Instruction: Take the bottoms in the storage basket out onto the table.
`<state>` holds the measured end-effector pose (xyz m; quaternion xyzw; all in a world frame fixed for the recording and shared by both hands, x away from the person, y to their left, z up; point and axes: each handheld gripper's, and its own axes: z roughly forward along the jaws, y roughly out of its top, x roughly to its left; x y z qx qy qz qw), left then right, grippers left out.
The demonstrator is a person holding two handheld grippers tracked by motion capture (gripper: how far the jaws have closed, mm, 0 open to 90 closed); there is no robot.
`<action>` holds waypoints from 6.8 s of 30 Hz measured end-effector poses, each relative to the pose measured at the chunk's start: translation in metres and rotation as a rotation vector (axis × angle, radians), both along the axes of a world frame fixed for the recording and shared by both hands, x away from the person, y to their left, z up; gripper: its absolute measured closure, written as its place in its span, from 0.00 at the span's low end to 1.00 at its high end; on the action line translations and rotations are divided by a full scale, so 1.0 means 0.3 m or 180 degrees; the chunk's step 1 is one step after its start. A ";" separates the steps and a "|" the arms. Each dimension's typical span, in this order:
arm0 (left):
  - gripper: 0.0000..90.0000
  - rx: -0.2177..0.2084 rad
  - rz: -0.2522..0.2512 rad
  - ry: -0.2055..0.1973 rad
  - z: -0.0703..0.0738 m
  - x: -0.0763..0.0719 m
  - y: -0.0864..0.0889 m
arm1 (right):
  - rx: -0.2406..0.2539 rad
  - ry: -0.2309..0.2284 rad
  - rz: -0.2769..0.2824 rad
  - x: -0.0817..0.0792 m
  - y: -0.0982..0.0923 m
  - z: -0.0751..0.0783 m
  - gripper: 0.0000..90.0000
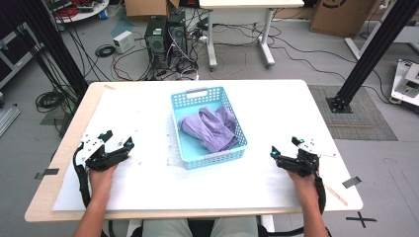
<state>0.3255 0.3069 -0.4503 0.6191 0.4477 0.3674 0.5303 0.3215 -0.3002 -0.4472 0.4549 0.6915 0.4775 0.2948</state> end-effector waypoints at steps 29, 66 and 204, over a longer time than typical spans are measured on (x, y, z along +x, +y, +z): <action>0.20 0.0030 -0.0002 -0.0029 -0.001 -0.006 -0.004 | 0.0359 0.0219 0.0258 0.007 0.036 0.053 0.13; 0.20 0.0005 -0.0066 -0.0023 0.000 -0.006 0.000 | -0.0298 0.0981 0.1243 0.448 0.720 0.265 0.13; 0.19 0.0147 0.0065 0.0087 0.004 0.003 -0.017 | 0.0064 0.0251 0.0398 0.124 -0.083 0.243 0.23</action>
